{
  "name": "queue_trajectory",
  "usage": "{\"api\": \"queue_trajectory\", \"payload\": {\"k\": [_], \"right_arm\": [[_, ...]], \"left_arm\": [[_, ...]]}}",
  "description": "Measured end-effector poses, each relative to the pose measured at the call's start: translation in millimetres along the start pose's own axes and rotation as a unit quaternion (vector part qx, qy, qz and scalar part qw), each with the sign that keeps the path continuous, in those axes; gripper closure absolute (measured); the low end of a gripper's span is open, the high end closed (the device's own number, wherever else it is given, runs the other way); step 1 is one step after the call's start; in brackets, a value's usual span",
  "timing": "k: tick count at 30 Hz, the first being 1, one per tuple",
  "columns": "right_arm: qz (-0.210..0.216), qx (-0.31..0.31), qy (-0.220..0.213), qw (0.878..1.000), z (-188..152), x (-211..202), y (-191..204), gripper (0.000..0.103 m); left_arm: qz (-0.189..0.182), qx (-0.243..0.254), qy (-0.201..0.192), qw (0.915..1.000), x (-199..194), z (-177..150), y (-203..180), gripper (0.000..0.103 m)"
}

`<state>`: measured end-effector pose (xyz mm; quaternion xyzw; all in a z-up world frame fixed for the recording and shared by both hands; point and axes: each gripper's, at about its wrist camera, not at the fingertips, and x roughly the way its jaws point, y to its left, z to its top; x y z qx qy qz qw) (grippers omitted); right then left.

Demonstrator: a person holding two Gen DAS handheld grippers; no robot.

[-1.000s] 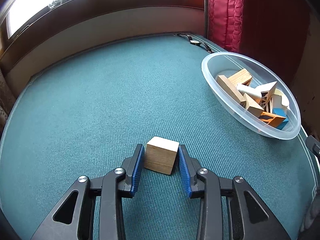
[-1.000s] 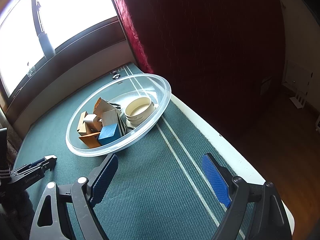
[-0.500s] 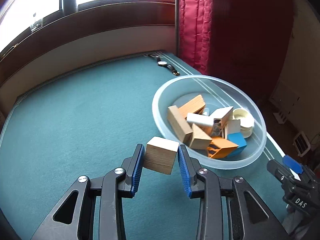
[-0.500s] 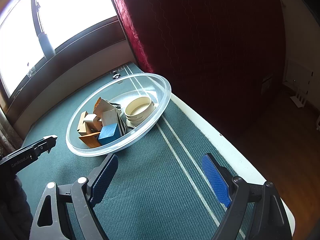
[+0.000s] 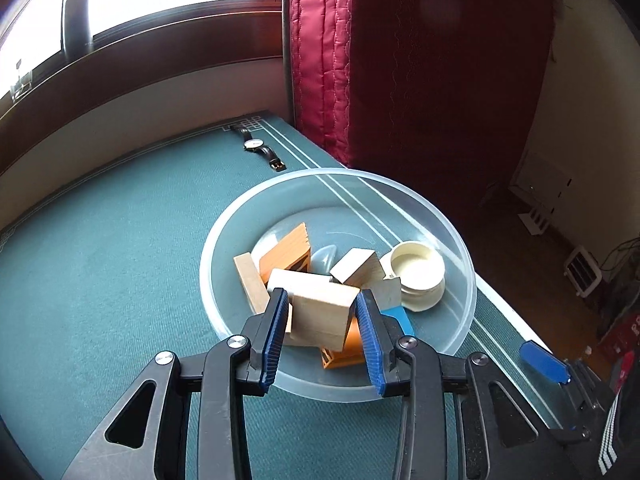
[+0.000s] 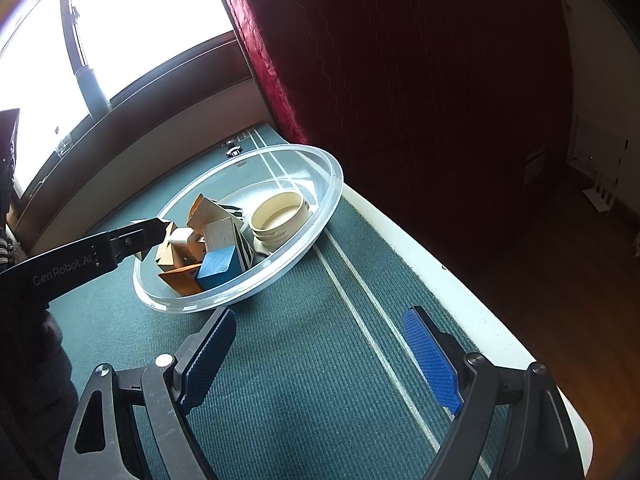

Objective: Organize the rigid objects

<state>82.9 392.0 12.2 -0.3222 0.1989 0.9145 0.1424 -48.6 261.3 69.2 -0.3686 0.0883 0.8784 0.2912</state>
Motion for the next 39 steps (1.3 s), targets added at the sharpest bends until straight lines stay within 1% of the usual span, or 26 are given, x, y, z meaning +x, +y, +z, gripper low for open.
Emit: {"api": "queue_trajectory", "payload": {"k": [3,5,13,15,17,21,23,29,39], "right_arm": [[0.000,0.000,0.000,1.000,-0.1,0.3,0.2,0.014],[0.000,0.000,0.000,1.000,-0.1,0.4,0.2,0.014],[-0.003,0.000,0.001,1.000,-0.6,1.2,0.3,0.014],[-0.003,0.000,0.001,1.000,-0.6,1.7,-0.1,0.014],[-0.004,-0.001,0.001,1.000,-0.6,1.8,-0.6,0.014],[-0.004,-0.002,0.002,1.000,-1.1,1.0,-0.1,0.011],[-0.006,-0.004,0.001,1.000,-1.4,0.1,0.5,0.009],[-0.012,-0.005,-0.001,1.000,-1.5,-2.3,0.8,0.009],[-0.025,-0.006,-0.002,1.000,-0.2,-4.7,0.4,0.008]], "left_arm": [[0.001,-0.013,0.003,0.9999,1.8,-2.1,3.7,0.059],[0.006,-0.018,0.002,0.9998,0.8,-4.4,7.0,0.052],[0.040,-0.038,-0.001,0.9985,-6.7,-18.4,23.5,0.047],[0.055,-0.036,-0.002,0.9978,-9.0,-22.6,24.7,0.043],[0.069,-0.032,-0.004,0.9971,-11.2,-26.2,24.5,0.037],[0.088,-0.026,-0.005,0.9958,-17.5,-31.0,24.1,0.034],[0.098,-0.026,-0.006,0.9949,-21.2,-32.9,25.0,0.029],[0.115,-0.028,-0.012,0.9929,-30.9,-38.7,30.5,0.026],[0.132,-0.035,-0.019,0.9905,-40.9,-48.1,37.8,0.026]]}}
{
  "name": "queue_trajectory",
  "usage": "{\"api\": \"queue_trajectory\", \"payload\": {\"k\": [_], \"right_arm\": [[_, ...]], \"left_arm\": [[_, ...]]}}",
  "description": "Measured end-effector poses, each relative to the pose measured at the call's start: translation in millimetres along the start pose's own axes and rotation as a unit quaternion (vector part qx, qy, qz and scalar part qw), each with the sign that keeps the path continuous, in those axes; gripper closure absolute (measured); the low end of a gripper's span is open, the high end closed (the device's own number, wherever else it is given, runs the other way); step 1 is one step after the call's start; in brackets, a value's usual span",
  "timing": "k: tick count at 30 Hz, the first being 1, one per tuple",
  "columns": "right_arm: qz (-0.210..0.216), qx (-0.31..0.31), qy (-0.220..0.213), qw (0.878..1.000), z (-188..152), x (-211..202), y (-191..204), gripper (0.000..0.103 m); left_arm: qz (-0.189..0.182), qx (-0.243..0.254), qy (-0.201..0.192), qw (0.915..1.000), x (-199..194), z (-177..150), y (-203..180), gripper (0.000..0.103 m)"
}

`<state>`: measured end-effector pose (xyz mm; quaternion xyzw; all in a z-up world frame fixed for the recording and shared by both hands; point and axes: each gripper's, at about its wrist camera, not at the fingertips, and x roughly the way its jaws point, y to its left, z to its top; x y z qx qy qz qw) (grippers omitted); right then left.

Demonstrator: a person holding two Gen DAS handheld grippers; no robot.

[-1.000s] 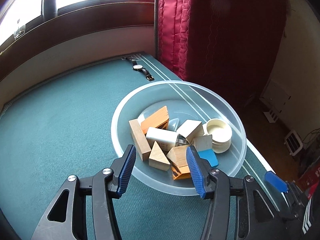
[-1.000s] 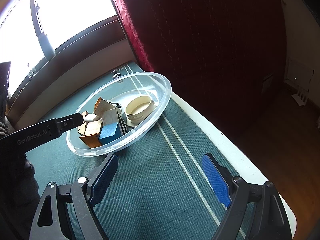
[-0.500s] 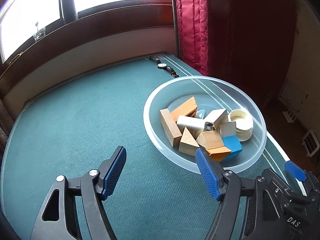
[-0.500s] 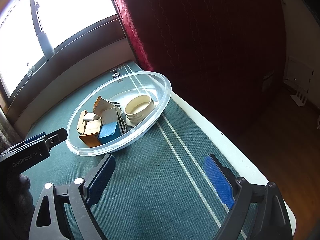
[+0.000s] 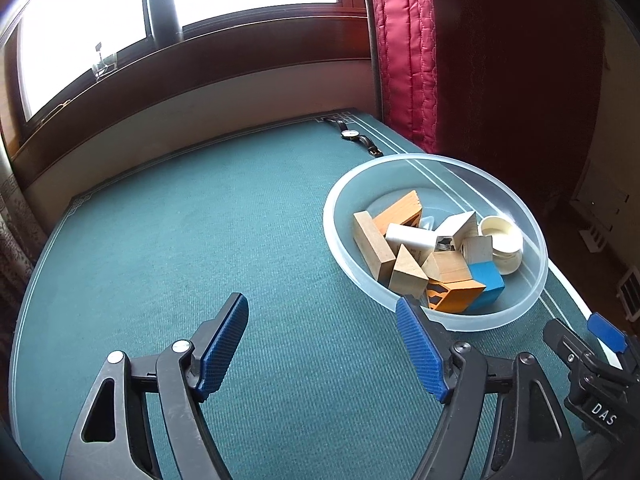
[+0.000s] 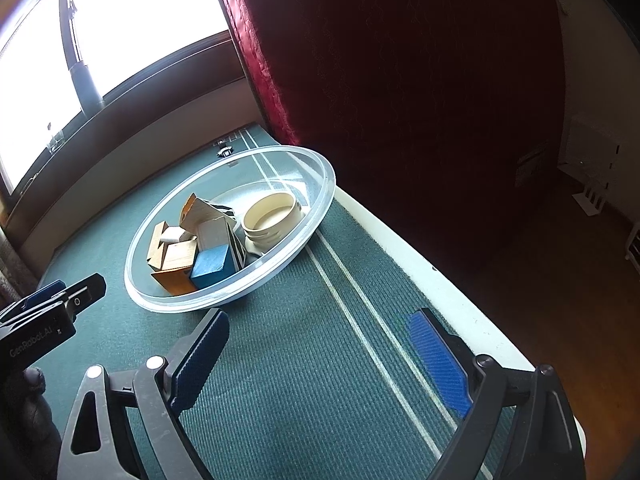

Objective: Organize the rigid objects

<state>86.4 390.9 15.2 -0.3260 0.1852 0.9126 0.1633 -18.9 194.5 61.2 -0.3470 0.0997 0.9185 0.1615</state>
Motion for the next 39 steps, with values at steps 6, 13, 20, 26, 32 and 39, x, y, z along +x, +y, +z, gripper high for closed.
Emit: {"api": "queue_trajectory", "payload": {"k": [6,13,20,26,32,39], "right_arm": [[0.005,-0.004,0.013,1.000,0.6,-0.4,3.2,0.008],[0.004,-0.034,-0.010,0.999,10.9,-17.9,22.0,0.006],[-0.016,-0.072,-0.048,0.996,19.0,-32.6,39.3,0.001],[-0.026,-0.082,-0.029,0.996,15.6,-23.1,42.2,0.001],[-0.035,-0.095,-0.014,0.995,10.0,-16.2,44.9,0.001],[-0.047,-0.113,-0.015,0.992,6.7,-14.4,49.3,0.001]], "left_arm": [[0.007,-0.003,-0.006,1.0000,-5.4,-3.2,3.0,0.025],[0.025,-0.004,-0.023,0.9994,-13.6,-3.7,5.5,0.015],[0.034,0.005,-0.035,0.9988,-22.3,-4.0,3.8,0.008],[0.035,0.002,-0.040,0.9986,-26.4,-4.8,7.6,0.006],[0.035,-0.003,-0.033,0.9988,-22.2,-5.9,11.2,0.005],[0.041,-0.009,-0.016,0.9990,-14.1,-7.9,13.1,0.005]]}}
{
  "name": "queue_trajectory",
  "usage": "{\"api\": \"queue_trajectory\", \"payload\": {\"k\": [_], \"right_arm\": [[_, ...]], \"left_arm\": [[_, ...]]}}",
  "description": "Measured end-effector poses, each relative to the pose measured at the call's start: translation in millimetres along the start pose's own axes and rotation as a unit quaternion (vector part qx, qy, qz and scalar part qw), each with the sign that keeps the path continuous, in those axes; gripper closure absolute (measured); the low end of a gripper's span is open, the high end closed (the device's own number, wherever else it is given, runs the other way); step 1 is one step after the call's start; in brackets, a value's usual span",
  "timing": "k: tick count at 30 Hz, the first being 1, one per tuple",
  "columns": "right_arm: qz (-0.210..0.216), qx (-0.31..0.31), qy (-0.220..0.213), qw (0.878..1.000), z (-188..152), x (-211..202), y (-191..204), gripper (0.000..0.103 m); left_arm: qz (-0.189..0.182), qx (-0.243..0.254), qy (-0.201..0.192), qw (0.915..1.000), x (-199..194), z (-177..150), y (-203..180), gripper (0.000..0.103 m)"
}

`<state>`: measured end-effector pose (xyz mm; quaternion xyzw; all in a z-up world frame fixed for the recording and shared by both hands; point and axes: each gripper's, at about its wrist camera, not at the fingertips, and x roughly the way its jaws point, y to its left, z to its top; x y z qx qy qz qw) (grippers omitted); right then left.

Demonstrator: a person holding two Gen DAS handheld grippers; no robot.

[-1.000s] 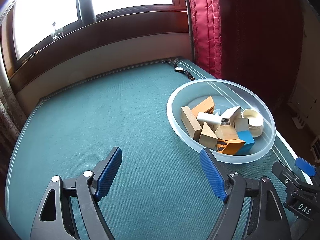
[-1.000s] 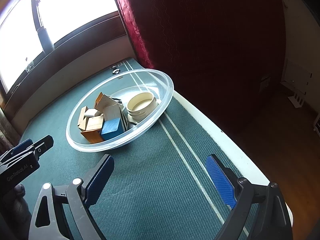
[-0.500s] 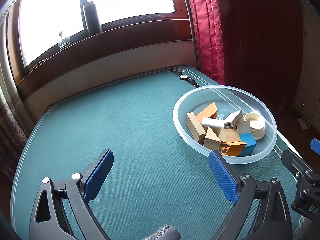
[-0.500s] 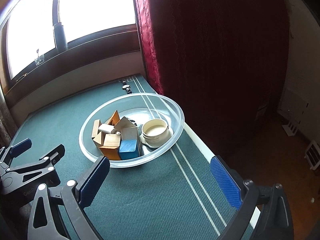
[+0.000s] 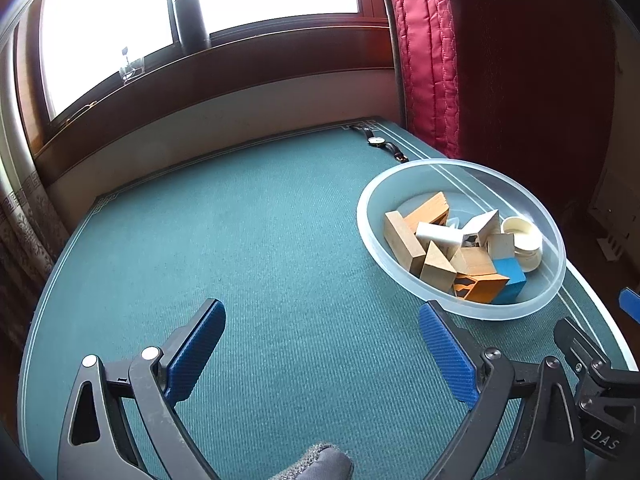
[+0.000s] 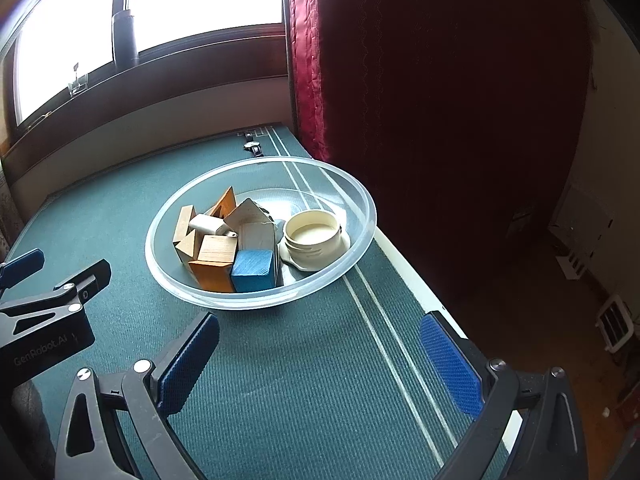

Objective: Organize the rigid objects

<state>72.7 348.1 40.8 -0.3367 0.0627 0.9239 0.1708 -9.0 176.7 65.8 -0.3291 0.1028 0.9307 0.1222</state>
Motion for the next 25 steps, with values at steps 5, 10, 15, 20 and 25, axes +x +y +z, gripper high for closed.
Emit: {"api": "queue_trajectory", "payload": {"k": [5,10,15,20,25], "right_arm": [[-0.001,-0.001,0.006,1.000,-2.1,3.5,-0.4,0.001],[-0.002,-0.002,0.010,1.000,-3.4,5.9,-1.3,0.001],[-0.003,-0.002,0.013,1.000,-4.4,7.0,-1.4,0.001],[-0.002,-0.003,0.014,1.000,-4.7,6.8,-0.6,0.001],[0.008,-0.008,0.019,1.000,-7.3,5.7,5.6,0.001]], "left_arm": [[-0.004,0.000,0.004,1.0000,2.7,-1.9,0.0,0.005],[-0.007,0.009,0.005,0.9999,3.5,-3.2,-3.1,0.005],[-0.012,0.016,0.001,0.9998,1.9,-3.9,-4.7,0.004],[-0.014,0.018,0.001,0.9997,1.7,-4.4,-5.0,0.004],[-0.015,0.010,0.014,0.9997,3.9,-4.5,2.1,0.004]]}}
